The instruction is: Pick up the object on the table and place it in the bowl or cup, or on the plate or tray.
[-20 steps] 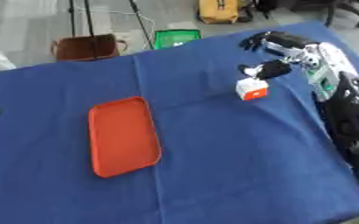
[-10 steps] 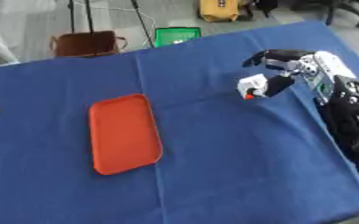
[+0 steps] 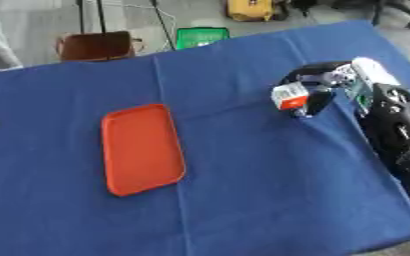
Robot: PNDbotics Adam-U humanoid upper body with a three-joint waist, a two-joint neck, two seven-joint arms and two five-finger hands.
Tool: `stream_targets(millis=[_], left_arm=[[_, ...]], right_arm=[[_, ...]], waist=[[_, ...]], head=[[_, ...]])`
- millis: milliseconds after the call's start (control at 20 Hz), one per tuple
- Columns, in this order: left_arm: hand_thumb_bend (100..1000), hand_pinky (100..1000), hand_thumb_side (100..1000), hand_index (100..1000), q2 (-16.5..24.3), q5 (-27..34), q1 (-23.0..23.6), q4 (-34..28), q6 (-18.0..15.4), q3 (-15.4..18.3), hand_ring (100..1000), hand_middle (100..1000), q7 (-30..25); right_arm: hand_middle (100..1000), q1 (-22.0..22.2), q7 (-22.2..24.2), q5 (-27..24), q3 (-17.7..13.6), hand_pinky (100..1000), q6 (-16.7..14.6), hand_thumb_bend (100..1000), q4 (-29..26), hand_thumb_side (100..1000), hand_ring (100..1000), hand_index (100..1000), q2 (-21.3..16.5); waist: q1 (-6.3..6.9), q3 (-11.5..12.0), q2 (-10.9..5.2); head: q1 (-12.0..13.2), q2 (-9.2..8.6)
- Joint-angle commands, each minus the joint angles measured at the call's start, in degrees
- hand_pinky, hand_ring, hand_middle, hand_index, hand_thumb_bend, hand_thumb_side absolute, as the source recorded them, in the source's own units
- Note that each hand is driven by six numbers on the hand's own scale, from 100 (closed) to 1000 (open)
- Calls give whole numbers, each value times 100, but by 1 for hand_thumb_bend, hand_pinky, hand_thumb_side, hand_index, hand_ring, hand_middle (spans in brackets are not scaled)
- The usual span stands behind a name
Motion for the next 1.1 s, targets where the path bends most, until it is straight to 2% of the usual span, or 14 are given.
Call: stream_targets(millis=[50, 550, 600, 650, 700, 750, 800, 1000, 1100], left_arm=[[313, 651, 1000, 844, 163, -12, -54, -77, -7, 39, 858, 775, -15], [312, 651, 1000, 843, 156, -1, -43, -77, -6, 30, 859, 776, -25], [312, 651, 1000, 844, 156, -1, -41, -77, -6, 30, 859, 776, -25], [312, 651, 1000, 844, 154, 0, -37, -77, -6, 32, 859, 776, -23], [312, 650, 1000, 844, 153, 0, -34, -77, -6, 32, 859, 776, -22], [312, 650, 1000, 843, 152, 1, -34, -78, -6, 32, 859, 776, -21], [312, 650, 1000, 844, 151, 2, -35, -79, -6, 32, 859, 776, -21], [311, 651, 1000, 844, 149, 2, -37, -78, -3, 30, 860, 777, -22], [313, 650, 1000, 844, 146, 2, -38, -77, -1, 31, 860, 777, -22]], right_arm=[[878, -134, 36, 119, -85, 1000, 23, 298, 50, 276, 937, 951, -52], [864, -266, -153, 393, -255, 993, 252, 226, 135, 229, 925, 941, 138], [806, -270, -177, 412, -264, 970, 260, 177, 132, 173, 890, 905, 145], [797, -272, -224, 434, -273, 965, 275, 172, 114, 166, 882, 900, 149], [713, -270, -273, 455, -279, 925, 287, 131, 102, 120, 815, 833, 154], [575, -277, -371, 471, -292, 874, 305, 100, 63, 100, 732, 699, 158], [537, -274, -483, 489, -297, 862, 320, 100, 28, 100, 711, 651, 163], [458, -274, -750, 646, -263, 839, 313, 100, 9, 100, 691, 545, 177], [447, -274, -828, 686, -269, 828, 292, 100, 17, 100, 684, 536, 182]], waist=[[-16, 4, -98], [-4, 12, -121], [-3, 12, -122], [0, 12, -121], [2, 11, -121], [5, 7, -121], [6, 4, -120], [4, -11, -120], [4, -14, -120]], head=[[-4, 8], [-34, 5], [-34, 4], [-35, 1], [-35, 1], [-36, 4], [-36, 5], [-47, 12], [-49, 14]])
